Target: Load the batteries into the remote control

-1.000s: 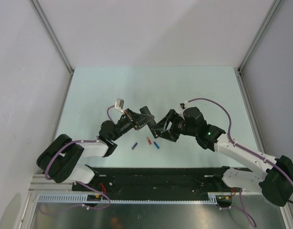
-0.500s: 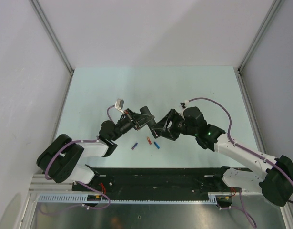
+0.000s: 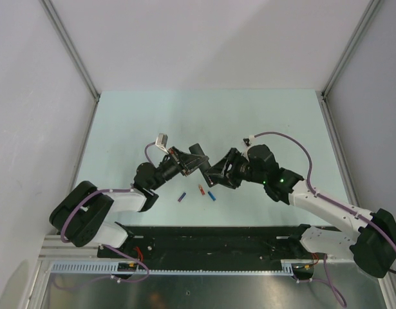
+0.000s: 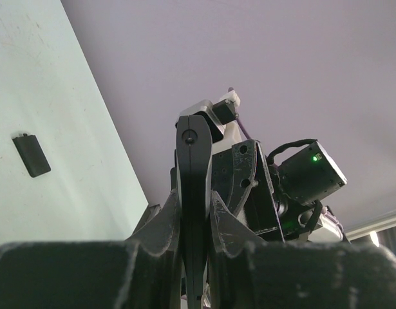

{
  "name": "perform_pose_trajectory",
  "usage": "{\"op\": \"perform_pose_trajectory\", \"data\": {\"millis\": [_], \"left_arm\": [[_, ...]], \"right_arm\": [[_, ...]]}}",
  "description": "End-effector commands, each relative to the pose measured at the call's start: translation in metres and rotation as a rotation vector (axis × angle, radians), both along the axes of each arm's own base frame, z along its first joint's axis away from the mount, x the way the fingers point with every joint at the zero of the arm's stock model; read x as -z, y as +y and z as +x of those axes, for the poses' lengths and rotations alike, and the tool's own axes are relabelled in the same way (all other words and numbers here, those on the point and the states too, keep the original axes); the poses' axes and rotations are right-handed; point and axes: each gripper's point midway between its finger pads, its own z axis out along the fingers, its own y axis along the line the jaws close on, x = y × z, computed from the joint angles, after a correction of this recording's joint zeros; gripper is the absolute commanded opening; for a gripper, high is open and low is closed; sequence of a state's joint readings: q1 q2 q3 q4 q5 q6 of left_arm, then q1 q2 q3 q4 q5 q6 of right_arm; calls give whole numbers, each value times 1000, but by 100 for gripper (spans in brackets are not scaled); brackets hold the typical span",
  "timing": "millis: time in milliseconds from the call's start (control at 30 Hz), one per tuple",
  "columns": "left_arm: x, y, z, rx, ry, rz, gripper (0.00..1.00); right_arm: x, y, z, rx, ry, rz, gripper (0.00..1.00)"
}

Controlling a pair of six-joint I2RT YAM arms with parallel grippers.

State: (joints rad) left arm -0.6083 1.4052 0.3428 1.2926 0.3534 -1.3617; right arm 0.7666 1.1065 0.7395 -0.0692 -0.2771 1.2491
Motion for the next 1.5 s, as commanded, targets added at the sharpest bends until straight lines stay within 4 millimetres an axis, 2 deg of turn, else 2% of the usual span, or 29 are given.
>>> {"op": "perform_pose_trajectory", "data": {"millis": [0, 867, 933, 1133, 1367, 1467], "left_arm": [[-44, 5, 0, -13, -129, -87, 0], [-58, 11, -1, -15, -143, -125, 0], [-57, 11, 0, -15, -138, -127, 0], [-59, 11, 1, -14, -138, -139, 0], [-61, 14, 1, -19, -140, -148, 0], [-59, 14, 1, -20, -137, -145, 0]], "right_arm": [[8, 2, -3, -8, 7, -15, 55], [19, 9, -14, -45, 23, -4, 48], [12, 13, -14, -55, -1, 21, 48], [15, 19, -19, -80, 5, 24, 46], [18, 22, -23, -90, 7, 23, 38], [16, 21, -23, -88, -1, 25, 41]]}}
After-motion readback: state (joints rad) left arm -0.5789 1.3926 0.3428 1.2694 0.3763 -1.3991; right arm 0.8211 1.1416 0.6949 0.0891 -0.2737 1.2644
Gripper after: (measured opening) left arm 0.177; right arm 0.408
